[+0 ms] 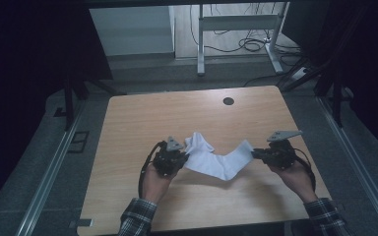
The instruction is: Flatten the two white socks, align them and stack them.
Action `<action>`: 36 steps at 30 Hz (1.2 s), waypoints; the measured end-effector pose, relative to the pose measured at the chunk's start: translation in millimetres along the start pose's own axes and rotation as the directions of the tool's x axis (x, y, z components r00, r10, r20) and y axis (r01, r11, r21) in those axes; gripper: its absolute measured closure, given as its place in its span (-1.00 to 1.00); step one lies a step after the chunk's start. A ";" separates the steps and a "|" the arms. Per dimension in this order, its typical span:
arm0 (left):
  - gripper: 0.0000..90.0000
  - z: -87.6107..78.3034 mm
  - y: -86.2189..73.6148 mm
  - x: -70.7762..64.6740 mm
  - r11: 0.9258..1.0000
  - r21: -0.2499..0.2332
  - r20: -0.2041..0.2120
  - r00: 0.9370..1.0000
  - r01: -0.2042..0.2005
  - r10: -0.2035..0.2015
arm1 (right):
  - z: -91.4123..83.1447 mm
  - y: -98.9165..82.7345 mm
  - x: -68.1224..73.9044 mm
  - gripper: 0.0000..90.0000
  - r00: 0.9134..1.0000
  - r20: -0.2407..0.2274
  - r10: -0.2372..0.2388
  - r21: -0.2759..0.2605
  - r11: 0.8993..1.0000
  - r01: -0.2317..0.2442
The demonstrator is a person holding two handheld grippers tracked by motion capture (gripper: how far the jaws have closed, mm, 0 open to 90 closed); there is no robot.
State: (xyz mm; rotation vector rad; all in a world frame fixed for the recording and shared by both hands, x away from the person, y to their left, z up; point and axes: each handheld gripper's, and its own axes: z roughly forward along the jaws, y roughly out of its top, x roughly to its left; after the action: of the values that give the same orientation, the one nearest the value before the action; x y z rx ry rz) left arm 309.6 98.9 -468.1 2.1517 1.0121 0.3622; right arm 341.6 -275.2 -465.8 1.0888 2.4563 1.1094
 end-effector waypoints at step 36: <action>0.00 20.0 -3.3 36.2 0.996 -0.019 -0.074 0.993 0.089 -0.090 | 36.2 -34.4 -19.3 -0.03 0.996 0.092 0.019 0.058 0.998 -0.024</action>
State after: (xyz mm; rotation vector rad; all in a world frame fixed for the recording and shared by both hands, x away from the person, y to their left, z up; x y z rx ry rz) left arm 341.7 117.9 -486.2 2.0838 1.1402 0.4088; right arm 354.0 -284.0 -517.1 1.1591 2.4257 0.9759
